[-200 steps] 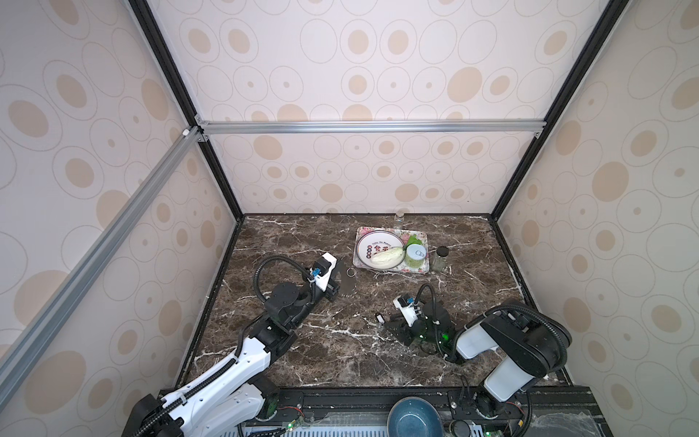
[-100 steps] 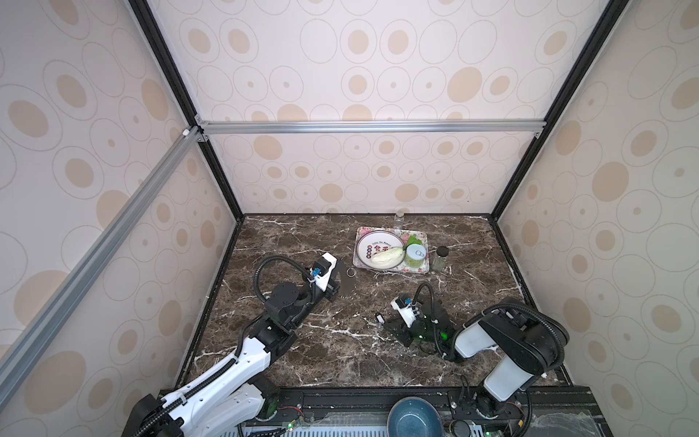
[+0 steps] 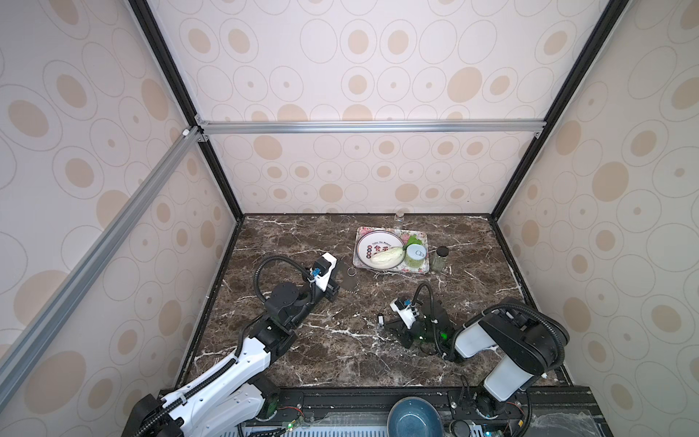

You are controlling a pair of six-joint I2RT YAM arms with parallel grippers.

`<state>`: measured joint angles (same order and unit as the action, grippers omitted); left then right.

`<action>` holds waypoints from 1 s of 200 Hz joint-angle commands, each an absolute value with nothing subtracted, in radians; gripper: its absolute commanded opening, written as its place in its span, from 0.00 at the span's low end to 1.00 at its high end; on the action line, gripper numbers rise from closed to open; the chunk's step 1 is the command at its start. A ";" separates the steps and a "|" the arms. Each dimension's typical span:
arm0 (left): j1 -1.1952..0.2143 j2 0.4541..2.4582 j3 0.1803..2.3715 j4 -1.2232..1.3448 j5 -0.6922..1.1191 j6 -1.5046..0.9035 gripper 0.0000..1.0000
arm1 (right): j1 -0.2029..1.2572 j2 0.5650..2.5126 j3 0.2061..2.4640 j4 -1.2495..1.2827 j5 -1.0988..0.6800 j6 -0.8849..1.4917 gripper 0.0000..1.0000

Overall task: Attach keys to a key ring
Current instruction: Pick up the key from the center of the table.

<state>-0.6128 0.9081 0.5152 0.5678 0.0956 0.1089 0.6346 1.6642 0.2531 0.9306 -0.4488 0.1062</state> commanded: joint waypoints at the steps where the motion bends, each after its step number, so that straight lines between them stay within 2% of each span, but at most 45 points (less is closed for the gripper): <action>1: -0.608 0.901 0.532 0.625 0.101 0.110 0.00 | 0.635 1.669 0.247 0.913 -0.465 0.094 0.11; 13: -0.608 0.901 0.532 0.624 0.101 0.111 0.00 | 0.637 1.670 0.247 0.911 -0.462 0.093 0.12; 51: -0.608 0.901 0.532 0.624 0.101 0.110 0.00 | 0.636 1.689 0.262 0.901 -0.440 0.090 0.21; 86: -0.608 0.900 0.532 0.623 0.101 0.112 0.00 | 0.636 1.708 0.276 0.914 -0.467 0.091 0.22; 144: -0.608 0.895 0.531 0.621 0.098 0.112 0.00 | 0.637 1.733 0.283 0.931 -0.496 0.097 0.13; 200: -0.608 0.894 0.531 0.620 0.100 0.111 0.00 | 0.637 1.715 0.275 0.940 -0.498 0.107 0.00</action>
